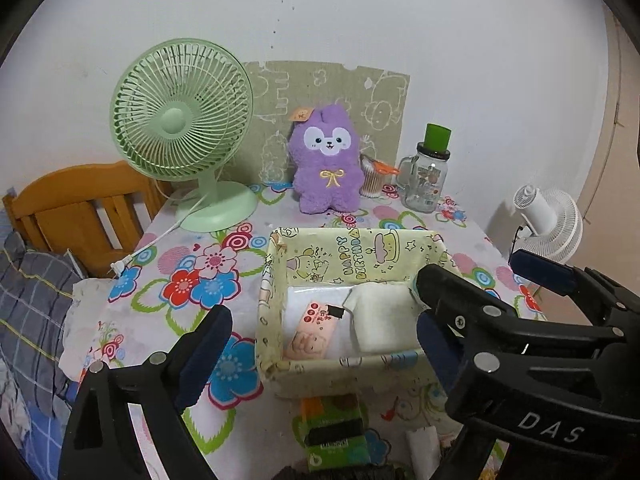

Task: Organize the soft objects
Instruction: 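Withdraw both tools from the box toward the remaining items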

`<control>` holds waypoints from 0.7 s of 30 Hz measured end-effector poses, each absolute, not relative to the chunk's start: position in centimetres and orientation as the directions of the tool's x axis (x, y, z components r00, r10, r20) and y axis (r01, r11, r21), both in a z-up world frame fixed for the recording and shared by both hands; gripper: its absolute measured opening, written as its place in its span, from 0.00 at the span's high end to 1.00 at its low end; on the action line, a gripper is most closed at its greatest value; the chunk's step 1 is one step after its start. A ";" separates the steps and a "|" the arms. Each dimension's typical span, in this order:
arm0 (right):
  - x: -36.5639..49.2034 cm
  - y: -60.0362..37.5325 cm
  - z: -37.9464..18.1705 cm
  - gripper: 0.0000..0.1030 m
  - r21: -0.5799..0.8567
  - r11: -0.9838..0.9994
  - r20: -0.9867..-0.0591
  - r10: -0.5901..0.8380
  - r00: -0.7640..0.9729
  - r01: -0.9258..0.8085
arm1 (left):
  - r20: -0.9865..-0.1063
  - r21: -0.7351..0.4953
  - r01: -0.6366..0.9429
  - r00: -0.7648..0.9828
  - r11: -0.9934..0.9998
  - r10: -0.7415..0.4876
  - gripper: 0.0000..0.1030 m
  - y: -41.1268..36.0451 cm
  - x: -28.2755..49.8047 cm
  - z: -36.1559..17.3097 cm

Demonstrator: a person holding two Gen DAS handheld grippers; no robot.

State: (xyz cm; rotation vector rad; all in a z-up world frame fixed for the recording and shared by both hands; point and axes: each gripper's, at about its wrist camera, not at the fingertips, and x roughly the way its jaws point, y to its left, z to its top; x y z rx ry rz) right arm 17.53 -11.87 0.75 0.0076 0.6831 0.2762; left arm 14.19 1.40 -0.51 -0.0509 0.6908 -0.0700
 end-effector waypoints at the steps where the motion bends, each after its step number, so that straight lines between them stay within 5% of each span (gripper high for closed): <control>1: 17.1 -12.0 0.9 0.08 0.097 0.964 -0.619 0.254 0.743 -0.248 | -0.632 -0.069 0.047 0.771 0.997 -0.080 0.08 1.4 13.9 -0.4; 21: 11.2 -12.9 1.1 0.07 0.080 0.967 -0.591 0.242 0.770 -0.243 | -0.601 -0.065 0.047 0.796 0.997 -0.076 0.08 1.0 8.0 -0.1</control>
